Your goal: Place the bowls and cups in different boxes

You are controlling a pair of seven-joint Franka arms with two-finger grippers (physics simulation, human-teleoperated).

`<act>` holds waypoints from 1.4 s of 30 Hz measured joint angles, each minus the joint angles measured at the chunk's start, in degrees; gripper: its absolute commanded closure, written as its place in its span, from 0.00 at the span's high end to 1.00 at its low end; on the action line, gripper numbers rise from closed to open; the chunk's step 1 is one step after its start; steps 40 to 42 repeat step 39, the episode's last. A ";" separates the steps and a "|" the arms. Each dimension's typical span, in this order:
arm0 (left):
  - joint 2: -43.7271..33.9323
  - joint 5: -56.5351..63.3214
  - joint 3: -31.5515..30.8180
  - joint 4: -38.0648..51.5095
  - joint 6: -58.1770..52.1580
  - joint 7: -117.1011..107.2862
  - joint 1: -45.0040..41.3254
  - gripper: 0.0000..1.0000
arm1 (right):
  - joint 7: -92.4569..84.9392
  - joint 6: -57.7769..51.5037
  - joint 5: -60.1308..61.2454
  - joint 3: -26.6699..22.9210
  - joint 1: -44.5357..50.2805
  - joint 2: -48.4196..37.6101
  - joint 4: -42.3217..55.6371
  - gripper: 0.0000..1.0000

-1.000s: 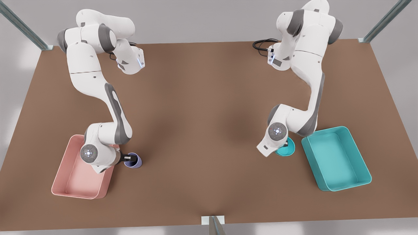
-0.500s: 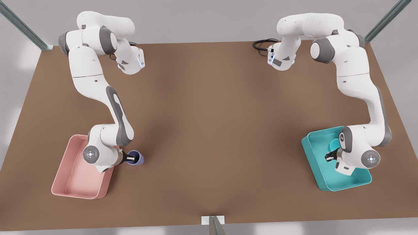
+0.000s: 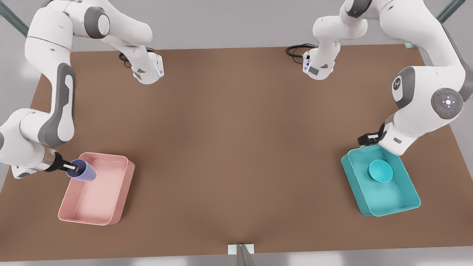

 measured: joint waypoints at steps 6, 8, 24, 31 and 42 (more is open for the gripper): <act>0.18 -1.01 -1.39 -0.30 -4.83 3.12 -0.47 1.00 | -6.79 2.66 1.69 0.08 -0.58 12.49 6.06 0.21; 0.21 -1.09 -1.49 -0.31 -5.59 3.94 -0.40 1.00 | -8.64 3.78 2.52 0.20 -0.59 15.63 8.50 0.21; 0.96 -1.14 -1.61 -0.73 -6.59 7.92 -0.03 1.00 | -15.17 9.33 4.74 1.54 0.06 18.88 9.18 1.00; 1.63 -1.14 -1.61 -0.87 -6.41 8.81 0.15 1.00 | -15.41 -6.50 4.41 1.37 5.17 1.27 9.44 1.00; 1.47 -1.19 -1.69 -0.90 -6.57 9.47 -0.02 1.00 | -10.76 -21.89 -2.78 1.28 9.54 -15.03 5.07 1.00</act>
